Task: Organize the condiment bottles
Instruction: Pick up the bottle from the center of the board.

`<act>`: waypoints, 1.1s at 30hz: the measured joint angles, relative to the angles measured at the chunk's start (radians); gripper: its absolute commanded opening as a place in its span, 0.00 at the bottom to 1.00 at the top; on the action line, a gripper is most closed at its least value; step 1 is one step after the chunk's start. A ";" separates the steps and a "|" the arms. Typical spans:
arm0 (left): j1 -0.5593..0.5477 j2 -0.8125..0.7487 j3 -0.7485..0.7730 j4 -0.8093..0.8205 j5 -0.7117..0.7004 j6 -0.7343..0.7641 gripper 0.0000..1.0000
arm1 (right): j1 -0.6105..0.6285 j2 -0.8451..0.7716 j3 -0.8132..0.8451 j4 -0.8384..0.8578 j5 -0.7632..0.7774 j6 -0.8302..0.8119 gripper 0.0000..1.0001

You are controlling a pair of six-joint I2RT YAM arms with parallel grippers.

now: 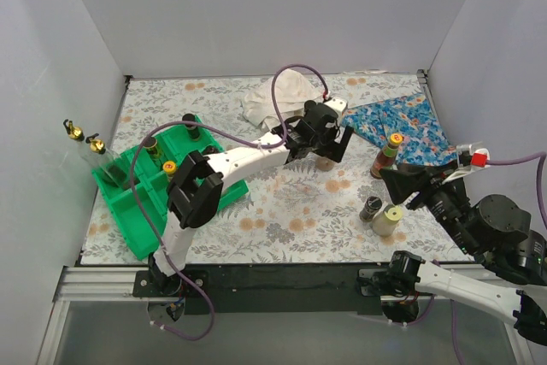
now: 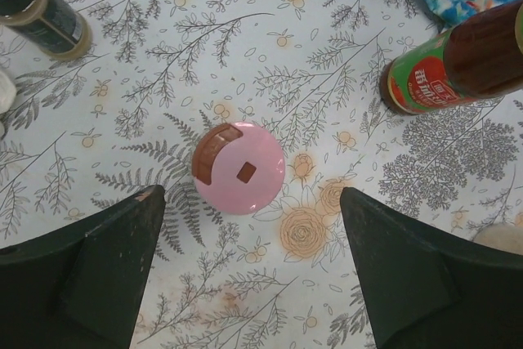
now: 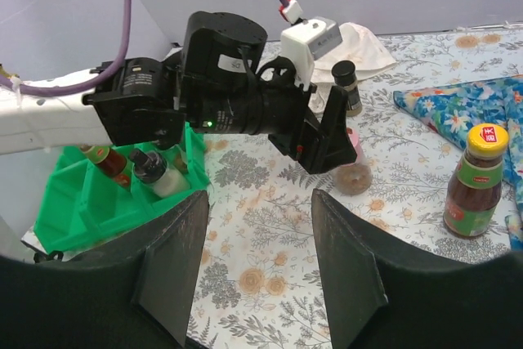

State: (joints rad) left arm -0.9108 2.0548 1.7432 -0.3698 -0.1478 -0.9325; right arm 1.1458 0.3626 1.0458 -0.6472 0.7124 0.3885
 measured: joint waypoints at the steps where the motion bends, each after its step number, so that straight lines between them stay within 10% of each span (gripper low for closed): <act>1: -0.004 0.017 0.010 0.002 0.000 0.013 0.85 | 0.000 -0.002 0.000 -0.003 0.001 -0.001 0.61; 11: -0.007 0.150 0.091 0.004 -0.045 0.072 0.67 | 0.000 -0.010 0.000 -0.014 0.026 -0.007 0.61; 20: -0.007 0.152 0.100 0.011 -0.101 0.072 0.00 | 0.000 -0.014 0.000 -0.018 0.037 -0.006 0.61; 33: -0.007 -0.027 -0.029 -0.127 -0.345 -0.232 0.00 | 0.000 -0.013 -0.002 -0.027 0.037 0.006 0.61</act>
State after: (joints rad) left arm -0.9176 2.0281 1.7142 -0.4973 -0.4927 -1.1641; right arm 1.1458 0.3492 1.0443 -0.6746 0.7490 0.3943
